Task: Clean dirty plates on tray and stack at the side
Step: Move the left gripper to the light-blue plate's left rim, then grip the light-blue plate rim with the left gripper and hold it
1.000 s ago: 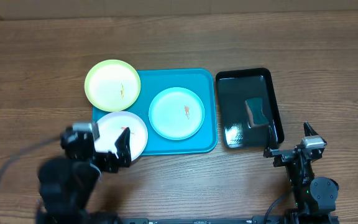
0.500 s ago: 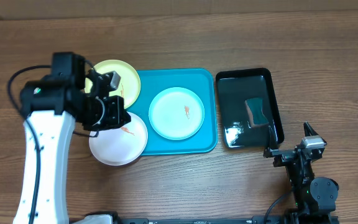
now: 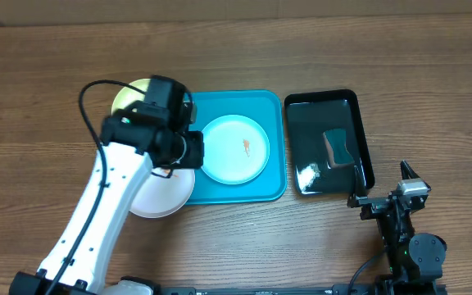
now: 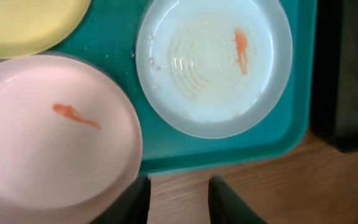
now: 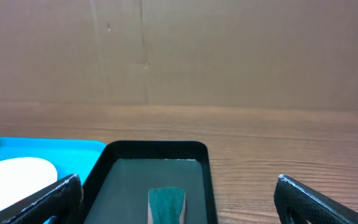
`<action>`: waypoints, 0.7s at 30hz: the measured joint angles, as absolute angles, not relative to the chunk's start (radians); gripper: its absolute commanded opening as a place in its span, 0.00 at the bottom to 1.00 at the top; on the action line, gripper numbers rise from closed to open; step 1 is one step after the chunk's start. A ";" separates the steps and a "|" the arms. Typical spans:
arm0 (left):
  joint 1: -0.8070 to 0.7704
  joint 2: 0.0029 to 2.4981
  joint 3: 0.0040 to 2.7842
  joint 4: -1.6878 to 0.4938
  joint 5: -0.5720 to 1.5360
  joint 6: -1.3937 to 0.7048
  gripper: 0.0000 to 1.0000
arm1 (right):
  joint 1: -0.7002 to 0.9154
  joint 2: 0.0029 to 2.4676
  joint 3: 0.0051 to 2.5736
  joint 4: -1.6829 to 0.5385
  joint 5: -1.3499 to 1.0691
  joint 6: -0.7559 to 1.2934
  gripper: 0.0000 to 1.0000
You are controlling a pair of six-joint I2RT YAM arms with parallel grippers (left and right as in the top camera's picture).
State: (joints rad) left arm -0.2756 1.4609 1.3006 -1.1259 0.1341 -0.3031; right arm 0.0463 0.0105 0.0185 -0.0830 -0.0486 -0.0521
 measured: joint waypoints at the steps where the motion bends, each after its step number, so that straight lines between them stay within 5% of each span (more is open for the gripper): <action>1: -0.290 1.459 1.280 -1.065 0.097 -0.324 0.33 | 0.046 0.010 0.019 -0.083 -0.049 -0.052 1.00; 21: -0.304 1.770 1.197 -0.784 -0.013 -0.398 0.23 | 0.046 0.010 0.019 -0.083 -0.049 -0.052 1.00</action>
State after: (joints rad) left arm -0.3038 1.7702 1.1969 -0.7841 -0.0132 -0.3977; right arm 0.0463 0.0105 0.0185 -0.0826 -0.0486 -0.0517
